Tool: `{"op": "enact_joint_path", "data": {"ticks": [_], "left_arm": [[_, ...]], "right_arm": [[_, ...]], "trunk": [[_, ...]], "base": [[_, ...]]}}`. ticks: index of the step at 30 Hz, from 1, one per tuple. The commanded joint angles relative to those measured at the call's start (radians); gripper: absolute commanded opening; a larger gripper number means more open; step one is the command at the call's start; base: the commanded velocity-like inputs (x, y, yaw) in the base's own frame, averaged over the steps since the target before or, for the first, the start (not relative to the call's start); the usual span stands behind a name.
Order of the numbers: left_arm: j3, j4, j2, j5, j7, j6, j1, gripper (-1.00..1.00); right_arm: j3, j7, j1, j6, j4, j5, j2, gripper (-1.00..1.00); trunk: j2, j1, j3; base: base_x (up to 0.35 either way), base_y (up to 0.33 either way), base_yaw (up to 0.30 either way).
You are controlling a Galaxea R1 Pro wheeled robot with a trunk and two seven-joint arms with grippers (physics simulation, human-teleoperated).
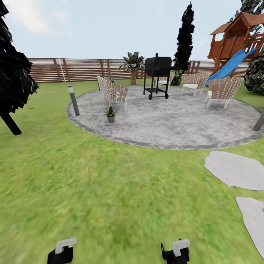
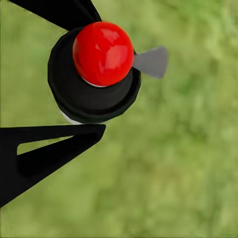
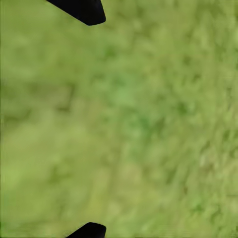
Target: Pick up the pesticide atomizer in the garden and spray insectifuge to fully cover both potted plants in the garden.
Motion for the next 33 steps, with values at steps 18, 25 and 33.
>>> {"op": "enact_joint_path", "data": {"ticks": [18, 25, 33], "left_arm": [[0.005, 0.001, 0.0, 0.003, -0.002, -0.003, -0.001, -1.0], [0.005, 0.001, 0.0, 0.003, -0.002, -0.003, -0.001, -1.0], [0.005, 0.001, 0.0, 0.003, -0.002, -0.003, -0.001, -1.0]], "right_arm": [[0.007, -0.01, -0.001, -0.001, 0.001, 0.006, 0.0, 1.0], [0.007, -0.01, -0.001, -0.001, 0.001, 0.006, 0.0, 1.0], [0.007, -0.01, -0.001, -0.001, 0.001, 0.006, 0.0, 1.0]], "trunk": [[0.0, 0.0, -0.001], [0.0, 0.0, -0.001], [0.0, 0.0, -0.001]], "base": [[0.336, 0.138, 0.0], [0.336, 0.122, 0.0], [0.336, 0.092, 0.017]]}}
